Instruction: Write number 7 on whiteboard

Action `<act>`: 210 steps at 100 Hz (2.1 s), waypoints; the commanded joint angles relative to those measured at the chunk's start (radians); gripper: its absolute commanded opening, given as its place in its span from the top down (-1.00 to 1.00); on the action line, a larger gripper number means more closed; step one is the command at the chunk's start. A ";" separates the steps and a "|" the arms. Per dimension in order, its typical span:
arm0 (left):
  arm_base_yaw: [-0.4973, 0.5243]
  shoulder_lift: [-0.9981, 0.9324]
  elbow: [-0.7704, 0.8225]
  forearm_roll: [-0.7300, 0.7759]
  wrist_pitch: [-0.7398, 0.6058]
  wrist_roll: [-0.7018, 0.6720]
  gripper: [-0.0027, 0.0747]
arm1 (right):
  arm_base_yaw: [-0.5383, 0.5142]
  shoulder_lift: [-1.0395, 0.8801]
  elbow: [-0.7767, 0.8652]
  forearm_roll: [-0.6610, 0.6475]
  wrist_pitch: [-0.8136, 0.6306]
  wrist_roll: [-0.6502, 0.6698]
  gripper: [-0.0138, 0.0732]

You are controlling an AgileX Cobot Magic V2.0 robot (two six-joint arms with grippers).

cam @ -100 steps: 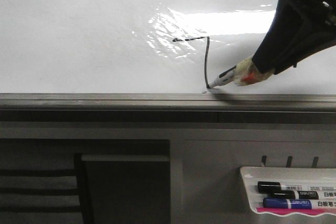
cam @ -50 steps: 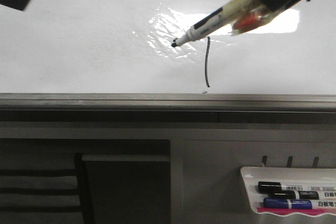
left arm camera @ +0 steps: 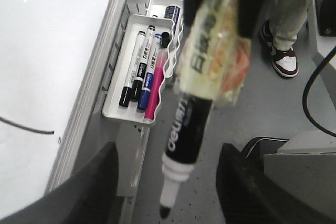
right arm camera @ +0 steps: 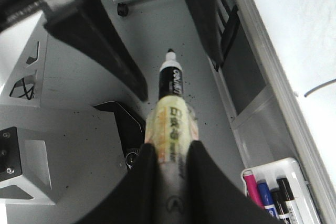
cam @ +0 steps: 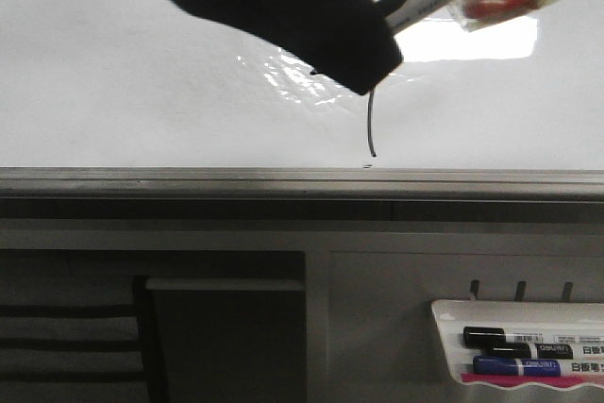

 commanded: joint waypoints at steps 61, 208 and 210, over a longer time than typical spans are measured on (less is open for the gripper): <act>-0.011 0.015 -0.076 -0.037 -0.040 0.017 0.89 | 0.000 -0.017 -0.033 0.051 0.002 -0.016 0.84; 0.374 -0.144 0.165 0.721 -0.156 -1.113 0.98 | -0.233 -0.264 0.106 -0.119 -0.201 0.356 -0.12; 0.394 -0.146 0.183 0.721 -0.173 -1.124 0.98 | -0.233 -0.264 0.110 -0.119 -0.201 0.356 -0.12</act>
